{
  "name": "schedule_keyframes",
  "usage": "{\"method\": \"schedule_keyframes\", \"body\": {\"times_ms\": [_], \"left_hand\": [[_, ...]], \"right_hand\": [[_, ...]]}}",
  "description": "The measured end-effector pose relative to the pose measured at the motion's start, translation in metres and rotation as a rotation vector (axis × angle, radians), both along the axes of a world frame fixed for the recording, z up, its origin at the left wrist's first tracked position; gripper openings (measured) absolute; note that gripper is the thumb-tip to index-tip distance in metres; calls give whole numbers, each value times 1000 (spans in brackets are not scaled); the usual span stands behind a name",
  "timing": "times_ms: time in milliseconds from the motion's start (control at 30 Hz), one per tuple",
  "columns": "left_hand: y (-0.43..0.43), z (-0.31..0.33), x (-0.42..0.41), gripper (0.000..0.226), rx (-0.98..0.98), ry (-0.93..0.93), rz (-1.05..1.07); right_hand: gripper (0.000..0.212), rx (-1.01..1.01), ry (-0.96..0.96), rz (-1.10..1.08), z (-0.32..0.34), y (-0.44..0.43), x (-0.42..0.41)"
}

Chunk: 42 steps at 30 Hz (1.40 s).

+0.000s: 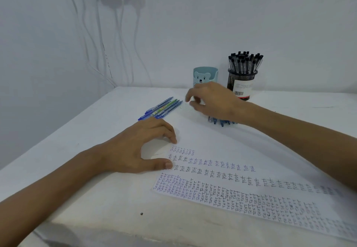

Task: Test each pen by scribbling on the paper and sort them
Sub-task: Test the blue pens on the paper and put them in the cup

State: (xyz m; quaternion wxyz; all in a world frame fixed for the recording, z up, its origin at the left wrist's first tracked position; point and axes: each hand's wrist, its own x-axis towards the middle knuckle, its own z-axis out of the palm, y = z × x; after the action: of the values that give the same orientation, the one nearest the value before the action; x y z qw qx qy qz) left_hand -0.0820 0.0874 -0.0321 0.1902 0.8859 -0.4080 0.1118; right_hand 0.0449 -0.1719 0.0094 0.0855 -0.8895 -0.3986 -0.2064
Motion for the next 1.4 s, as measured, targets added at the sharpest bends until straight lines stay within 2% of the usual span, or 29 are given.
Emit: {"method": "schedule_keyframes", "body": {"times_ms": [167, 367, 500, 600, 800, 900, 933, 1033, 1200, 1333, 1400], "left_hand": [[0, 0, 1, 43, 7, 7, 12], [1, 0, 1, 44, 11, 11, 16], [1, 0, 1, 45, 6, 14, 19], [0, 0, 0, 45, -2, 12, 16], [-1, 1, 0, 44, 2, 12, 18], [0, 1, 0, 44, 0, 10, 14], [-1, 1, 0, 44, -3, 11, 12], [-1, 1, 0, 43, -6, 5, 6], [-1, 1, -1, 44, 0, 1, 10], [-1, 1, 0, 43, -7, 1, 5], [0, 0, 0, 43, -8, 0, 4]], "right_hand": [[40, -229, -93, 111, -15, 29, 12], [26, -212, -169, 218, -19, 30, 21], [25, -245, -190, 337, -14, 29, 21], [25, -253, -185, 340, -14, 31, 24], [22, 24, -6, 214, -18, 25, 7], [54, 189, -6, 210, -16, 25, -4], [57, 237, -11, 220, -14, 25, -6], [44, 372, 10, 255, -10, 22, -15], [38, 493, 86, 315, -1, 14, -26], [17, 527, -85, 248, -3, 6, -26], [30, 532, -132, 194, -4, 2, -29]]}}
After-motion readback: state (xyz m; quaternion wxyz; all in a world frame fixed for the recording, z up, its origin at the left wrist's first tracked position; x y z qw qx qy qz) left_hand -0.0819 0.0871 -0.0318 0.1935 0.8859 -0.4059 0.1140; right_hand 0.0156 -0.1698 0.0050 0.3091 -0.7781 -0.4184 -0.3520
